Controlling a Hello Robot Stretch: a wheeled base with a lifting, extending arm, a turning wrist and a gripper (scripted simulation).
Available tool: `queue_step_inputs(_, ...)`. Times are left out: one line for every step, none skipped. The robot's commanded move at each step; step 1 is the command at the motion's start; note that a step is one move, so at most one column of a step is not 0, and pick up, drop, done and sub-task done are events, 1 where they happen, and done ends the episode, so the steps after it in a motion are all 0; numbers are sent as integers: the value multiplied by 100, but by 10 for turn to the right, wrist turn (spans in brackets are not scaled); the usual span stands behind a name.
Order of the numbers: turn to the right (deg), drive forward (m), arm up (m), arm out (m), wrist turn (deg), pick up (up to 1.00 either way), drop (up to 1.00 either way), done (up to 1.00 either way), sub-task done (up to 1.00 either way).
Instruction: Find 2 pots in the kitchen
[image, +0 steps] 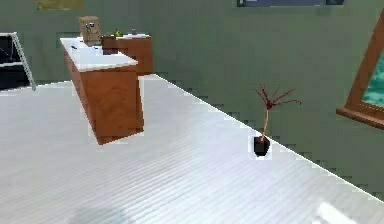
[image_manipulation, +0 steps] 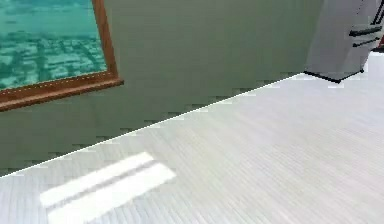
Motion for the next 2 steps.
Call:
queue_step_inputs(0, 100, 0, 0, 0, 0, 0, 0, 0)
queue_step_inputs(0, 100, 0, 0, 0, 0, 0, 0, 0)
